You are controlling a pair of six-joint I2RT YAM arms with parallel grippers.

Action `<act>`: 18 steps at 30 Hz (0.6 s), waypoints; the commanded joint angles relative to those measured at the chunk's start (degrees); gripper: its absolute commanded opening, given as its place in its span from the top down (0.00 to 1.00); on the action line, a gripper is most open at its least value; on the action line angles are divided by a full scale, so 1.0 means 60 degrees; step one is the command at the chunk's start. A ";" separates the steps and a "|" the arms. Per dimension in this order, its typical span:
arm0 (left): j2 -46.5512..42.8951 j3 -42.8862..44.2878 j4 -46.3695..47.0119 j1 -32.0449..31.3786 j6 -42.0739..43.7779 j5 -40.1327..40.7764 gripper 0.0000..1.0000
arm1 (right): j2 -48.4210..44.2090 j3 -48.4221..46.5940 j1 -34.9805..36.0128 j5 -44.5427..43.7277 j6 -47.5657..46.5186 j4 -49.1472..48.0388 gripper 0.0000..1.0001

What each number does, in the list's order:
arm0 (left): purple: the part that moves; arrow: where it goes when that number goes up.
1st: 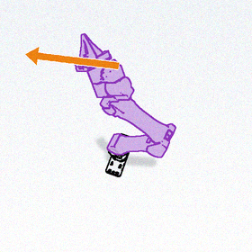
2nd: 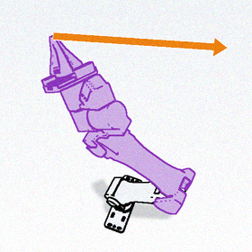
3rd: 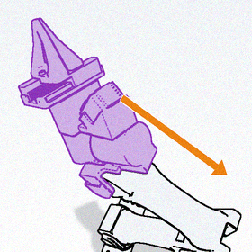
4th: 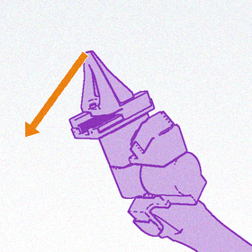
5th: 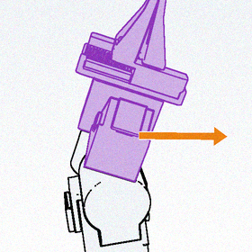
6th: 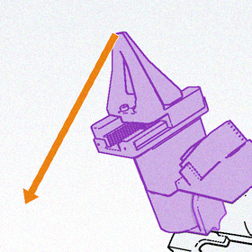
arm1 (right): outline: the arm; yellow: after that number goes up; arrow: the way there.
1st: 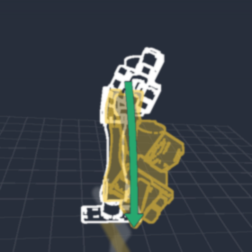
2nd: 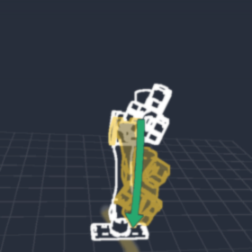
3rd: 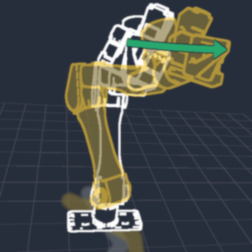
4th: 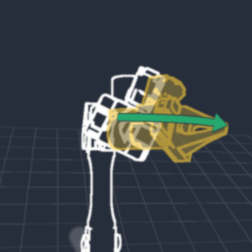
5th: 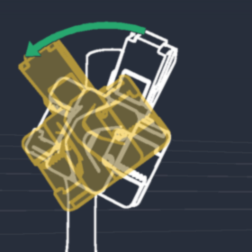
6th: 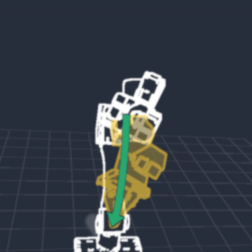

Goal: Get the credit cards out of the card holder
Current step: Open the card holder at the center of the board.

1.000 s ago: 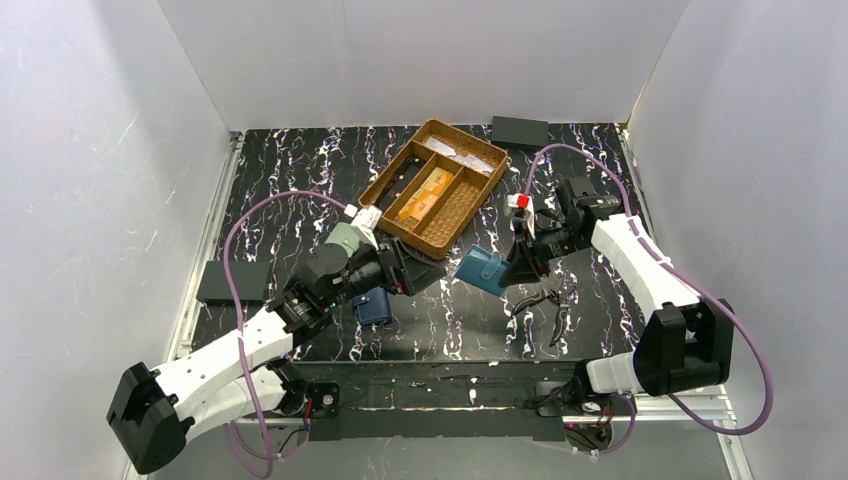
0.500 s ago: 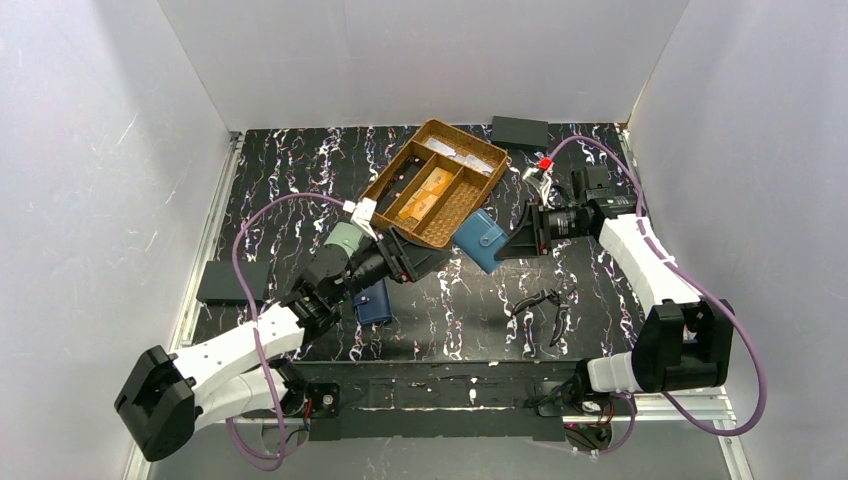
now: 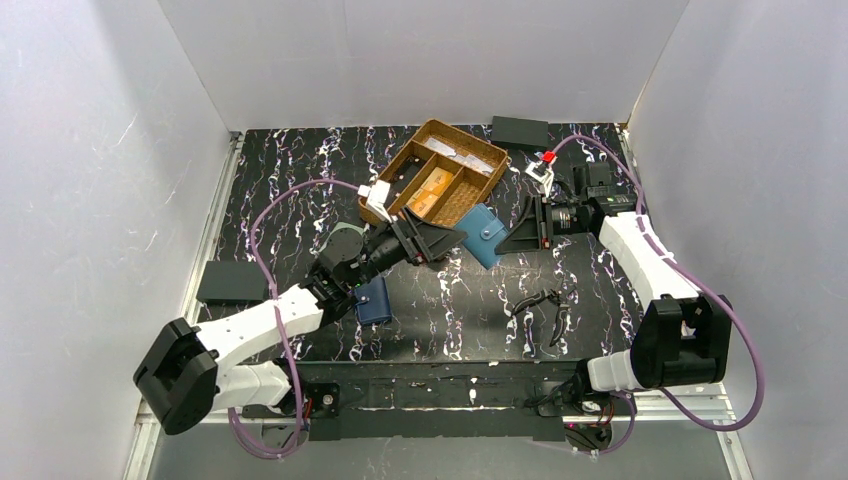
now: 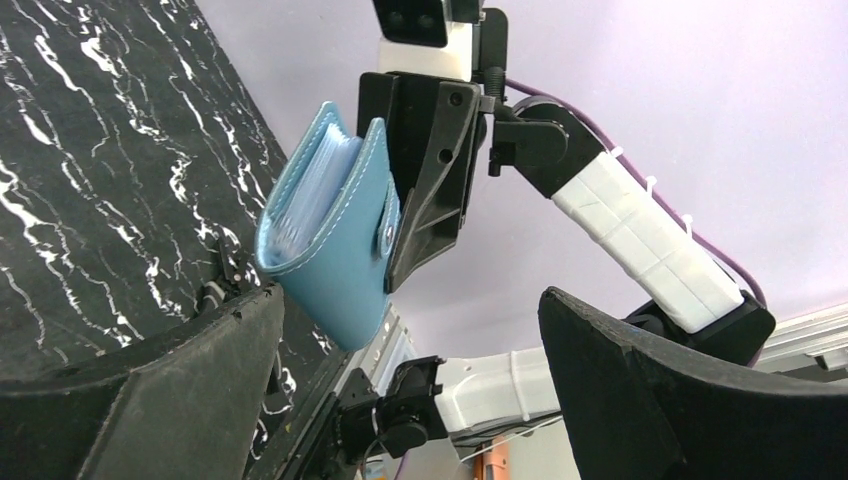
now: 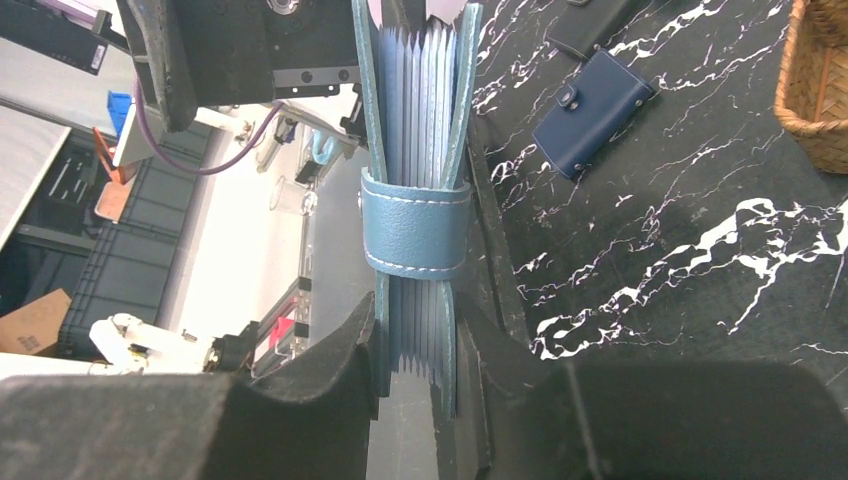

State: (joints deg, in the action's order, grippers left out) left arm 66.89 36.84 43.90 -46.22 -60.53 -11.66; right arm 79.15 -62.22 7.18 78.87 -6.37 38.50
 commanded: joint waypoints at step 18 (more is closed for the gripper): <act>0.1238 0.0943 0.1031 -0.0256 -0.0519 0.0665 0.11 | 0.0160 -0.1382 -0.0032 0.0991 -0.0350 0.1200 0.99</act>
State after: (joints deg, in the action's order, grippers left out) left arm 72.93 39.13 46.78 -47.46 -63.37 -8.69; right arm 80.31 -67.79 6.85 81.25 -7.81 43.90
